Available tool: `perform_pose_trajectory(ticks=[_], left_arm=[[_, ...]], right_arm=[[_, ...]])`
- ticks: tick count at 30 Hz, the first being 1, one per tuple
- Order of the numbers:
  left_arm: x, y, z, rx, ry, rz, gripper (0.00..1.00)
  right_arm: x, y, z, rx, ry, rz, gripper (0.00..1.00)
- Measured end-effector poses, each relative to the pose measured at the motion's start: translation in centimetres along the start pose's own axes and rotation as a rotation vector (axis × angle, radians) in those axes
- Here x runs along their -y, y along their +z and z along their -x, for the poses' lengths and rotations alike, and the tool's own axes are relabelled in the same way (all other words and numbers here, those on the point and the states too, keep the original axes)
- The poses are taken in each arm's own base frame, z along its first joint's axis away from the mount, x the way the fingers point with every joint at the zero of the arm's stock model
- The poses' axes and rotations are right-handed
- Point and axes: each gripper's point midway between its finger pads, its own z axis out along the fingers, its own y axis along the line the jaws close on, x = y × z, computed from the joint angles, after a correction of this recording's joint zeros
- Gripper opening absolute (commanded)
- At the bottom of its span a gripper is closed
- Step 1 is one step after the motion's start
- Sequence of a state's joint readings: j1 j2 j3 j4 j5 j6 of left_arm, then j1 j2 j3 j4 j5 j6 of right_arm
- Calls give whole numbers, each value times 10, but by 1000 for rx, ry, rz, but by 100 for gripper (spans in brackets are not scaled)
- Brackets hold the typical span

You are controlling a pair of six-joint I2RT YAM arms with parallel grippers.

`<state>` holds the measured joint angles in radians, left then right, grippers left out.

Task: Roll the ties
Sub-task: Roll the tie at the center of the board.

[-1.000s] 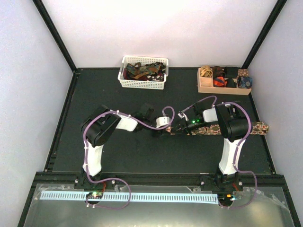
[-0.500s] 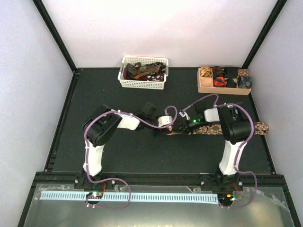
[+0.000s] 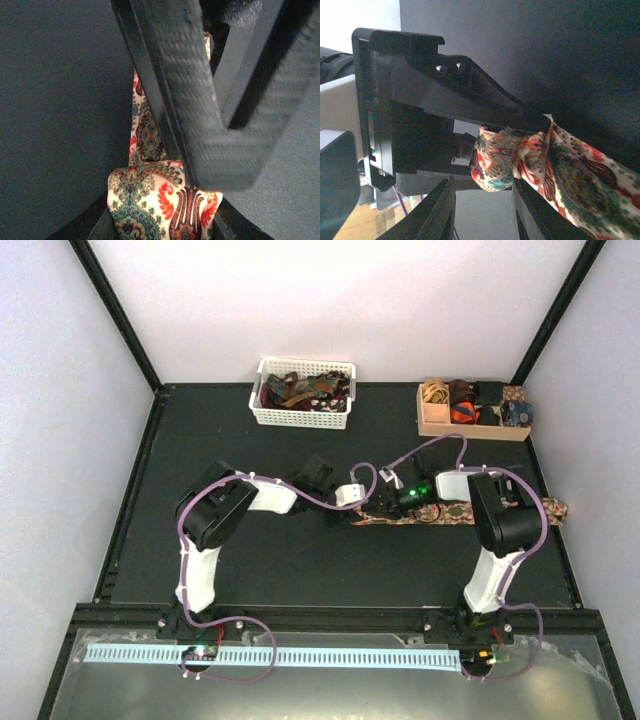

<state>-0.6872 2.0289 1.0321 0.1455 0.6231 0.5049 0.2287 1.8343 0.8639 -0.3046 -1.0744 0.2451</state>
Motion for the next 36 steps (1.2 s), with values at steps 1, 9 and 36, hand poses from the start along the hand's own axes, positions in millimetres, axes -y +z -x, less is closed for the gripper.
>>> perform_pose_trajectory(ticks=[1, 9, 36], left_arm=[[0, 0, 0, 0, 0, 0, 36], [0, 0, 0, -5, 0, 3, 39], [0, -5, -2, 119, -29, 54, 78]], right_arm=[[0, 2, 0, -2, -2, 1, 35], [7, 14, 1, -6, 10, -11, 2], [39, -1, -3, -19, 46, -55, 1]])
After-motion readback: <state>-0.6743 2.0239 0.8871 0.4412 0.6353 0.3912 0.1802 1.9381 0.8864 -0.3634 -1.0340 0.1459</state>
